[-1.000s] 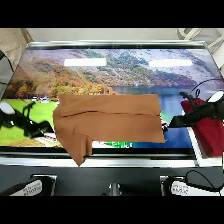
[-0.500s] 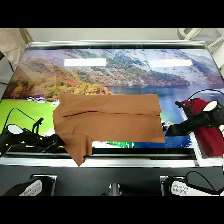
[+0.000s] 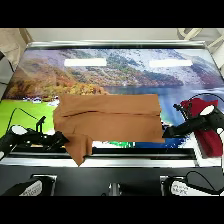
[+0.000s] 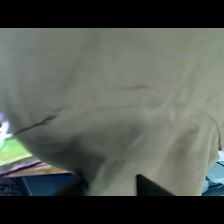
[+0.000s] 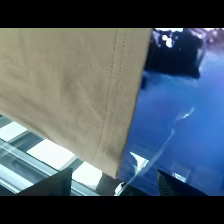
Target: Fold the shirts.
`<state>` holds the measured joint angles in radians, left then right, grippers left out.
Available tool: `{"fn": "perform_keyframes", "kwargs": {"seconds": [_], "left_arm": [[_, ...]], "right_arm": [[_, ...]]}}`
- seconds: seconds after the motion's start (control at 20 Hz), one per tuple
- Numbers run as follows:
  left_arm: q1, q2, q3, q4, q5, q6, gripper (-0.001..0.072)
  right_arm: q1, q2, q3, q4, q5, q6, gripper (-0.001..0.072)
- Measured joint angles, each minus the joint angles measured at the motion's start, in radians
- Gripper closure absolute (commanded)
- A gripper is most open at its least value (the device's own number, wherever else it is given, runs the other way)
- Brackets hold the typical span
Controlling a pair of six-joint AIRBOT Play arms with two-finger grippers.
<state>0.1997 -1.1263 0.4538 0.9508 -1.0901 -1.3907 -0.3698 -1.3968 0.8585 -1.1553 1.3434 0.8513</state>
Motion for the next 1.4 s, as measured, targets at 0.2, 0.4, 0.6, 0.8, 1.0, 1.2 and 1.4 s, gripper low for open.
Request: {"fn": "perform_keyframes", "kwargs": {"seconds": [0.2,0.4,0.6,0.8,1.0,1.2,1.4], "left_arm": [[-0.024,-0.031,0.0,0.006,0.008,0.002,0.0682],[-0.031,-0.036,0.012,0.016,-0.003,0.03,0.0682],[-0.032,-0.027,0.02,0.035,-0.021,0.043,0.0682],[-0.032,0.001,0.048,0.063,-0.023,0.071,0.0684],[-0.032,0.065,0.201,0.039,-0.069,0.093,0.0685],[-0.032,0.026,0.406,0.031,-0.076,0.082,0.0685],[-0.032,-0.175,0.624,0.026,-0.061,0.077,0.0684]], "right_arm": [[0.0,0.0,-0.035,0.027,-0.018,-0.003,0.0142],[0.0,0.0,-0.085,0.093,-0.042,-0.014,0.0167],[0.0,-0.004,-0.14,0.128,-0.087,-0.014,0.0706],[0.002,-0.006,-0.128,0.11,-0.106,-0.04,0.0697],[0.005,0.005,0.033,0.111,-0.109,-0.051,0.0697],[0.079,-0.014,0.212,0.114,-0.165,-0.021,0.0697],[0.155,-0.135,0.369,0.094,-0.314,0.048,0.0696]]}}
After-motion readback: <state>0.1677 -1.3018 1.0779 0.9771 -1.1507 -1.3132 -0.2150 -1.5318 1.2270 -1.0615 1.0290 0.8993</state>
